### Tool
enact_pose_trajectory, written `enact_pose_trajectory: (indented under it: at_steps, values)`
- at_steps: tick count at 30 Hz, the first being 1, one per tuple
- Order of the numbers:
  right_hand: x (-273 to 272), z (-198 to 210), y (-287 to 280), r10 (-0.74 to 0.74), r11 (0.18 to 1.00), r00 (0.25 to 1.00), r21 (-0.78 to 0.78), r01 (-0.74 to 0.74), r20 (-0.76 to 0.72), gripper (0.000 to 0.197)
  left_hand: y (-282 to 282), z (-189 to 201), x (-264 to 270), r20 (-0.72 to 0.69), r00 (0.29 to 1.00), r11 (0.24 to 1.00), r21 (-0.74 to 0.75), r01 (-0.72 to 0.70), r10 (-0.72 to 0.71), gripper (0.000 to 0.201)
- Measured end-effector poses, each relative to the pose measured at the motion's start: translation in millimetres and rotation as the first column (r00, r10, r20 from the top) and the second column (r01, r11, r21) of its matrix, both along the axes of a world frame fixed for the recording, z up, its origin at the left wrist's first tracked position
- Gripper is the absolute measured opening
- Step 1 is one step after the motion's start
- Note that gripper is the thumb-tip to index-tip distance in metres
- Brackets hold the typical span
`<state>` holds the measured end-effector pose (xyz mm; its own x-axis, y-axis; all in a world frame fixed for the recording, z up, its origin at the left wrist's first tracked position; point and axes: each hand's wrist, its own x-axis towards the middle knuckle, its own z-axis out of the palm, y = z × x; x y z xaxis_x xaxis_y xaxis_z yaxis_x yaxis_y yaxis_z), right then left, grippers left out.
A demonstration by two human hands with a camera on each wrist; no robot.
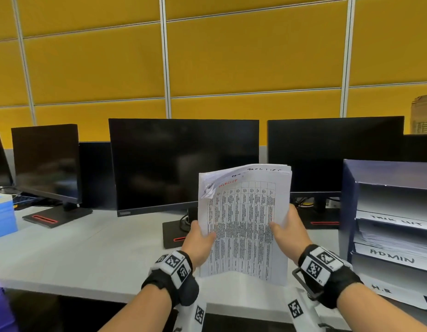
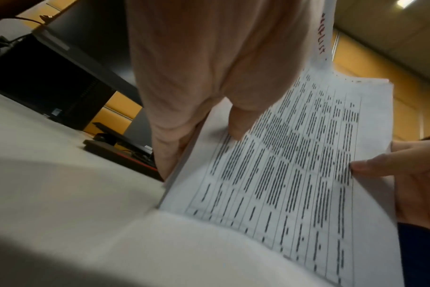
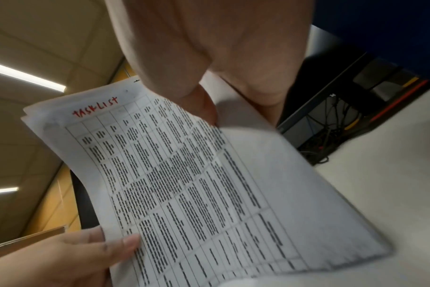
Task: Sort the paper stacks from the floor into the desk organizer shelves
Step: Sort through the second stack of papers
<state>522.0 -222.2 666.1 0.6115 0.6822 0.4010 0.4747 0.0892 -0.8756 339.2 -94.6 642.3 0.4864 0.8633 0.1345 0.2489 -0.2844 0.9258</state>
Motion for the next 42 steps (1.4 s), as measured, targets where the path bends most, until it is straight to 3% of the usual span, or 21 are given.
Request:
enact_pose_trajectory:
  at_steps: [4, 7, 11, 15, 17, 21, 25, 30, 35, 42]
  values:
    - [7.2, -21.1, 1.5, 0.035, 0.972, 0.999, -0.233, -0.033, 0.003, 0.046, 3.4, -25.7, -2.0, -0.222, 0.974, 0.999, -0.01, 0.037, -0.038, 0.037]
    - [9.6, -27.0, 0.9, 0.052, 0.939, 0.998, -0.343, -0.036, 0.038, 0.049, 0.6, -24.8, -1.1, -0.264, 0.964, 1.0, 0.015, 0.0, 0.004, 0.044]
    - [3.2, -27.4, -4.3, 0.043, 0.948, 0.996, -0.316, -0.017, 0.077, 0.048, -7.3, -22.9, -3.3, -0.339, 0.941, 1.0, -0.014, -0.018, 0.013, 0.047]
    - [-1.3, -30.4, -5.4, 0.014, 0.96, 0.991, -0.279, 0.023, 0.129, 0.051, -0.6, -24.5, -11.0, -0.408, 0.912, 0.995, 0.074, 0.072, -0.036, 0.044]
    - [0.6, -29.4, -6.2, 0.017, 0.963, 0.995, -0.268, 0.01, 0.098, 0.05, 1.8, -13.3, -14.7, -0.329, 0.942, 0.991, 0.096, 0.095, -0.058, 0.043]
    - [0.5, -17.2, -6.6, 0.031, 0.986, 0.999, -0.162, -0.035, -0.024, 0.048, -4.6, 37.5, -16.9, 0.046, 0.999, 0.97, 0.244, -0.018, 0.007, 0.024]
    - [-2.4, 20.9, -4.9, 0.038, 0.996, 0.997, 0.08, -0.032, -0.074, 0.047, -21.8, 84.1, -11.8, 0.301, 0.954, 0.948, 0.307, -0.084, -0.013, 0.009]
    - [-17.6, 46.2, -11.5, -0.018, 0.968, 0.999, 0.251, 0.008, 0.039, 0.037, -37.7, 86.5, 0.4, 0.449, 0.891, 0.956, 0.228, -0.186, 0.066, 0.003]
    - [-31.1, 40.2, -13.0, -0.059, 0.957, 0.991, 0.291, 0.022, 0.12, 0.036, -57.5, 81.5, 15.4, 0.521, 0.845, 0.948, 0.192, -0.255, 0.122, 0.017]
    - [-19.6, 14.8, -11.4, -0.111, 0.983, 0.99, 0.155, 0.096, 0.091, 0.048, -52.2, 54.4, 25.5, 0.316, 0.935, 0.976, 0.095, -0.198, 0.159, 0.016]
